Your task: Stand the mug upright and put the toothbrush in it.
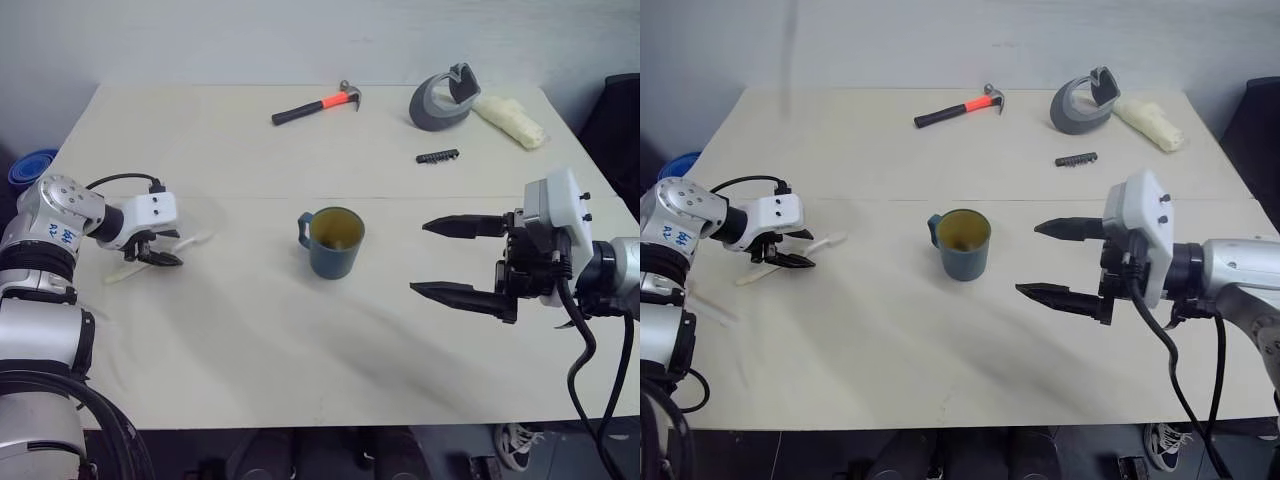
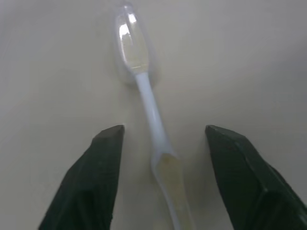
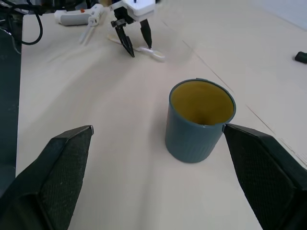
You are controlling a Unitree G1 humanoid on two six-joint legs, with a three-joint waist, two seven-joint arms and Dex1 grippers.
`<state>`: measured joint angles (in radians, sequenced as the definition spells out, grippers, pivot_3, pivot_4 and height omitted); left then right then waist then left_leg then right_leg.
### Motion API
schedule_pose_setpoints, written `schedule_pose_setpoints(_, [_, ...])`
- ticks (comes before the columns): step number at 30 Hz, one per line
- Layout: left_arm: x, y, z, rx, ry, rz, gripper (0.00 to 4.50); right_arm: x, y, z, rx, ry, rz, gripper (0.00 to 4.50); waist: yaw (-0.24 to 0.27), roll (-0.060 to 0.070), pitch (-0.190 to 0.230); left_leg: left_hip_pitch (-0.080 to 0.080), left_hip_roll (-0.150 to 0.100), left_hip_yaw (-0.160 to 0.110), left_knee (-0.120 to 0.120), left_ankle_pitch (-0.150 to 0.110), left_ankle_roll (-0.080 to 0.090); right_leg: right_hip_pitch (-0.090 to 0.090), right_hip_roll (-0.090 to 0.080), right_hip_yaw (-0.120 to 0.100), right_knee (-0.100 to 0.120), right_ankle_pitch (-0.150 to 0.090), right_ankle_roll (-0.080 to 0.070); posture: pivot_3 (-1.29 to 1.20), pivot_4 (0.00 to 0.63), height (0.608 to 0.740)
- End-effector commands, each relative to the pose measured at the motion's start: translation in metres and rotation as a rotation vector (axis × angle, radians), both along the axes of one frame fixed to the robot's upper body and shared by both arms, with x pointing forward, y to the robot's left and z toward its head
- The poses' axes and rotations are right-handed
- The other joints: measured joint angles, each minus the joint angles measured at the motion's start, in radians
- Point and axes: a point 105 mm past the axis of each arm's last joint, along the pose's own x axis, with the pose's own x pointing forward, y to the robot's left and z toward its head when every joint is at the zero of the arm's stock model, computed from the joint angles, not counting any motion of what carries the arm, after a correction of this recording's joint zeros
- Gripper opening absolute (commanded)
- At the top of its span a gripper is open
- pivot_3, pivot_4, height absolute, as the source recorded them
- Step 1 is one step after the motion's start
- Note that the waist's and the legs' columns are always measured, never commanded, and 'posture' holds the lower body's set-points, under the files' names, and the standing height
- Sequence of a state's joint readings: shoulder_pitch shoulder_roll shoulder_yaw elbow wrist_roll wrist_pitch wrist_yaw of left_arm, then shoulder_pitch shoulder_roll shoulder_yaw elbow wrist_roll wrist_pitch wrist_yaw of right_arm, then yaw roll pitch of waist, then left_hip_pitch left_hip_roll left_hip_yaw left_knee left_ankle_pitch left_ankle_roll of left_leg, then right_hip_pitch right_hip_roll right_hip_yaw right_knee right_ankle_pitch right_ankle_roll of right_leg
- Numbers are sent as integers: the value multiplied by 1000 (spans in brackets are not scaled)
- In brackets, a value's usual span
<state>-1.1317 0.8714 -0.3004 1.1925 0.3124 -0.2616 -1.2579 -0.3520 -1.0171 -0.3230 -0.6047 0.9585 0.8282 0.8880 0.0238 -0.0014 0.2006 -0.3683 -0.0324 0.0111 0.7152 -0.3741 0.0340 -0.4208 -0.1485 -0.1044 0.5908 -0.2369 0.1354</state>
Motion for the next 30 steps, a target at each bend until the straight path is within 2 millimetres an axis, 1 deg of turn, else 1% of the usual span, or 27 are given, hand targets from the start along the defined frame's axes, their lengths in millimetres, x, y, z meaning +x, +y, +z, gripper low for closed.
schedule_pose_setpoints(1, [-6, 13, -12, 38, 64, 67, 1771, -4, -3, 7, -21, -52, -10, 4500, 0, 0, 0, 0, 0, 0, 0, 0, 0, 0, 0, 0, 0, 0, 0, 0, 150, 740])
schedule_pose_setpoints(3, [-5, 12, -11, 26, 63, 80, 1243, -4, -4, 7, -24, -57, -16, 4500, 0, 0, 0, 0, 0, 0, 0, 0, 0, 0, 0, 0, 0, 0, 0, 0, 150, 740])
schedule_pose_setpoints(6, [1, -1, 3, -85, 45, 94, 329, -2, -6, 9, -12, -71, -35, 4500, 0, 0, 0, 0, 0, 0, 0, 0, 0, 0, 0, 0, 1, 0, 0, 0, 150, 740])
schedule_pose_setpoints(7, [3, -4, 8, -114, 32, 95, 164, -2, -6, 9, -11, -74, -39, 4500, 0, 0, 0, 0, 0, 0, 0, 0, 0, 0, 0, 0, 1, 0, 0, 0, 150, 740])
schedule_pose_setpoints(9, [8, -8, 19, -162, -10, 108, 160, -1, -9, 8, -19, -76, -55, 4500, 3, 0, 0, -1, 0, 0, 1, 0, 1, 0, 0, 0, 0, 0, 0, 0, 150, 740])
schedule_pose_setpoints(10, [13, -11, 28, -193, -58, 123, 160, 0, -10, 7, -18, -79, -64, 4500, 4, -1, 0, -2, 0, 0, 1, 0, 1, 0, 0, -1, 0, 0, 0, 0, 150, 740])
schedule_pose_setpoints(12, [26, -25, 54, -312, -170, 134, 160, 0, -12, 7, 0, -66, -82, 4500, 6, -1, 1, -4, 0, 0, 1, -1, 2, -1, 0, -1, -1, 0, 0, 0, 150, 740])
schedule_pose_setpoints(13, [29, -31, 63, -357, -200, 130, 160, 0, -13, 7, 8, -57, -85, 4500, 8, -3, 1, -5, -1, 0, 2, -1, 2, -2, 0, -2, -1, 0, 0, 0, 150, 740])
schedule_pose_setpoints(14, [33, -41, 79, -444, -230, 131, 160, -1, -14, 7, 15, -48, -89, 4500, 9, -5, 2, -7, -1, 0, 3, -1, 2, -4, -1, -2, 0, 0, 1, 0, 150, 740])
schedule_pose_setpoints(16, [38, -71, 123, -668, -313, 84, 160, -3, -16, 5, 23, -13, -96, 4500, 13, -6, 3, -9, -1, 0, 4, -1, 2, -4, -1, -2, -1, 1, 2, 0, 150, 740])
schedule_pose_setpoints(17, [38, -88, 146, -793, -349, 55, 160, -5, -17, 3, 21, -5, -96, 4500, 17, -7, 3, -10, -1, 0, 4, -1, 2, -5, -1, -3, -1, 1, 2, 0, 150, 740])
schedule_pose_setpoints(18, [36, -99, 162, -881, -370, 33, 160, -7, -17, 2, 19, -2, -96, 4500, 17, -7, 3, -11, -1, -1, 5, -1, 2, -5, -1, -3, -2, 2, 3, 0, 150, 740])
schedule_pose_setpoints(19, [33, -113, 177, -967, -390, 7, 160, -7, -18, 1, 13, -12, -104, 4500, 16, -7, 3, -11, -1, -1, 5, -1, 2, -5, -1, -3, -2, 2, 3, 0, 150, 740])
schedule_pose_setpoints(21, [23, -137, 197, -1099, -414, -55, 160, -6, -20, 0, 5, -20, -124, 4500, 11, -7, 3, -10, -1, -4, 5, -2, 3, -5, -1, -1, -2, 2, 4, 0, 150, 740])
schedule_pose_setpoints(22, [19, -144, 203, -1138, -421, -72, 160, -5, -21, -1, 4, -18, -129, 4500, 9, -7, 3, -9, -1, -5, 4, -2, 3, -5, -1, 0, -2, 2, 4, 0, 150, 740])
schedule_pose_setpoints(23, [16, -159, 206, -1159, -437, -83, 160, -7, -21, -3, 2, 7, -123, 4500, 5, -7, 3, -9, -1, -5, 5, -2, 3, -5, -1, 0, -2, 2, 4, 0, 150, 740])
schedule_pose_setpoints(25, [8, -195, 202, -1178, -468, -132, 160, -7, -22, -6, -10, 17, -126, 4500, 3, -7, 3, -7, -1, -4, 4, -2, 3, -4, -1, 2, -1, 2, 4, 0, 150, 740])
schedule_pose_setpoints(26, [2, -207, 200, -1199, -470, -155, 160, -8, -22, -6, -9, 20, -130, 4500, 3, -7, 3, -6, -1, -4, 4, -2, 3, -4, -1, 3, -1, 2, 4, 0, 150, 740])
schedule_pose_setpoints(28, [-6, -227, 187, -1208, -472, -179, 160, -8, -22, -5, -7, 16, -132, 4500, 1, -7, 3, -5, -1, -3, 5, -1, 2, -4, -1, 3, -1, 2, 4, 0, 150, 740])
schedule_pose_setpoints(30, [-14, -240, 172, -1205, -491, -210, 160, -8, -23, -2, -4, 4, -140, 4500, -1, -6, 3, -4, -1, -1, 4, -1, 2, -4, -1, 5, -1, 3, 4, 0, 150, 740])
